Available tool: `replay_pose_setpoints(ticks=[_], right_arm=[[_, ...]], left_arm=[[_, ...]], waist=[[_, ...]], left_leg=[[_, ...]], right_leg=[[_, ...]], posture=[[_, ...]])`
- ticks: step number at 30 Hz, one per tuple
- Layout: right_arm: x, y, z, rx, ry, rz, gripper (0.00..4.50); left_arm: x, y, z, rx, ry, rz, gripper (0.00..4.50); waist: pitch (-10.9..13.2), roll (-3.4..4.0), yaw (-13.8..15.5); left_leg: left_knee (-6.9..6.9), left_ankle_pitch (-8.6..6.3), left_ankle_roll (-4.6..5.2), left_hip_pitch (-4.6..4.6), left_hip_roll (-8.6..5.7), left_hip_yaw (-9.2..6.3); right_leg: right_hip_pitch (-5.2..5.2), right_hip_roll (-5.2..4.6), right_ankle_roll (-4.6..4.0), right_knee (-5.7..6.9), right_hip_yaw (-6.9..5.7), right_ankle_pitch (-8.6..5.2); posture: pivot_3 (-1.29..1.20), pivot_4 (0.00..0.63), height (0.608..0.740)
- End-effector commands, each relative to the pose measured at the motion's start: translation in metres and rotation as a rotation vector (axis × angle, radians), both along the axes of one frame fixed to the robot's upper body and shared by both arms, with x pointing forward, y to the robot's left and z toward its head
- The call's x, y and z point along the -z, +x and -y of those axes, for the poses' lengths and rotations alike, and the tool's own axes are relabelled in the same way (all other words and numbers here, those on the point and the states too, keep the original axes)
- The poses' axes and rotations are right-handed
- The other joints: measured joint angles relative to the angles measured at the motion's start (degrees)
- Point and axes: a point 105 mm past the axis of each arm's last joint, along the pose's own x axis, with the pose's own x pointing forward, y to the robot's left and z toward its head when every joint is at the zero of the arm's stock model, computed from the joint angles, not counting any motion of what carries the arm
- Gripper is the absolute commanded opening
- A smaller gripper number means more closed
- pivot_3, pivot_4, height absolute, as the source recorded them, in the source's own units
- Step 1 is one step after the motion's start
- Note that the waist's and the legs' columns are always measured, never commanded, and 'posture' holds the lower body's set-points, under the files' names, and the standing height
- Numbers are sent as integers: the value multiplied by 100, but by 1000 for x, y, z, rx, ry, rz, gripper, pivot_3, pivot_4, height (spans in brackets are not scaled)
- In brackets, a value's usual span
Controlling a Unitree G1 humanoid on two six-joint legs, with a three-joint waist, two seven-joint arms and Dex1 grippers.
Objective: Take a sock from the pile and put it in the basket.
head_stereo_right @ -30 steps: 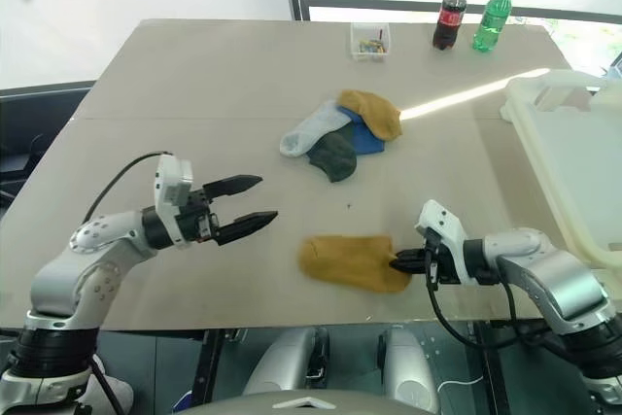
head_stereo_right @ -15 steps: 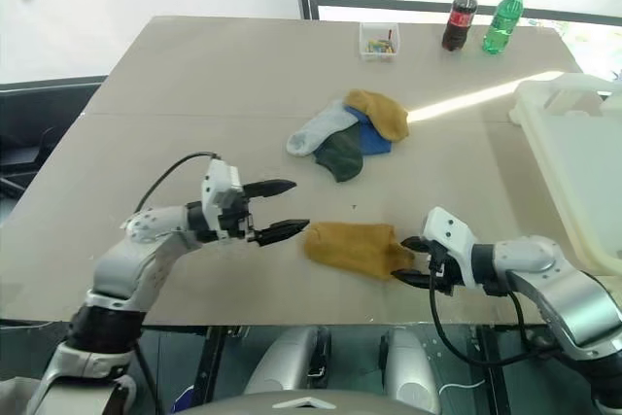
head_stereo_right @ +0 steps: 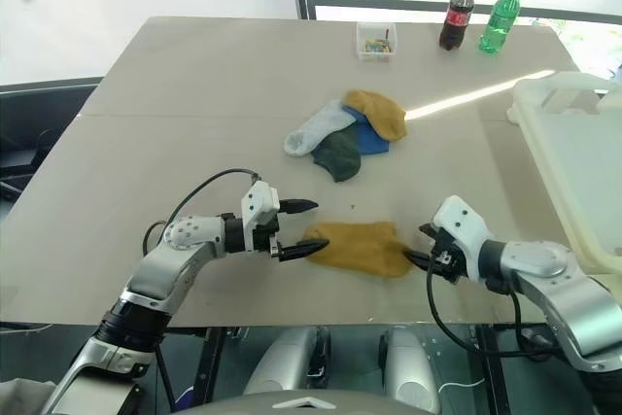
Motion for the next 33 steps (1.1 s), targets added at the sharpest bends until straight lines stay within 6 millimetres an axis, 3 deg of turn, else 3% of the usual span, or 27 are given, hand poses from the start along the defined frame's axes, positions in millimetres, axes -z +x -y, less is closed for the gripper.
replay_pose_setpoints(ticks=[1, 5, 9, 16, 19, 25, 33], right_arm=[[-6, -4, -13, -12, 44, -1, 2867], [-8, -9, -26, -19, 101, -19, 2867], [9, -11, -30, -3, 92, -70, 2867], [14, -8, -23, 38, 71, -61, 0], [3, -10, -24, 13, 92, -48, 0], [-15, -18, -23, -55, 74, -26, 0], [-8, -6, -10, -80, -42, -22, 0]], left_arm=[[-10, -6, -3, 22, -43, -35, 4500], [-9, -10, -4, 49, -43, -92, 4500], [-6, -13, -3, 77, -22, -121, 4500], [-1, -17, 1, 111, -19, -146, 1415], [-10, -24, -2, 118, -66, -153, 55], [-30, -34, -15, 82, -106, -169, 55], [-13, -38, -14, 8, -56, -200, 55]], waist=[[0, 0, 1], [0, 0, 1], [0, 0, 2], [-2, 0, 2], [-2, 0, -1], [-1, 1, -1], [0, 1, 6]], left_leg=[[0, 0, 0, 0, 0, 0], [1, 0, 0, 0, 0, 0], [9, 0, 0, 0, -1, 0], [21, 0, 1, 2, 0, 0], [24, 0, 1, 1, 0, 0], [31, -1, 1, -2, 3, -9], [50, -3, 4, -2, 2, -7]], right_leg=[[0, 1, 0, 0, -1, 0], [0, 3, 2, 2, -1, 1], [1, 5, 1, 7, -2, 0], [2, 10, 0, 17, -18, -1], [2, 10, 0, 17, -18, 0], [1, 6, -5, 19, -9, -3], [6, 5, -20, 20, -6, -12]], posture=[[0, 150, 729], [0, 150, 729], [0, 150, 729], [0, 150, 729], [0, 150, 729], [0, 150, 729], [0, 150, 729]])
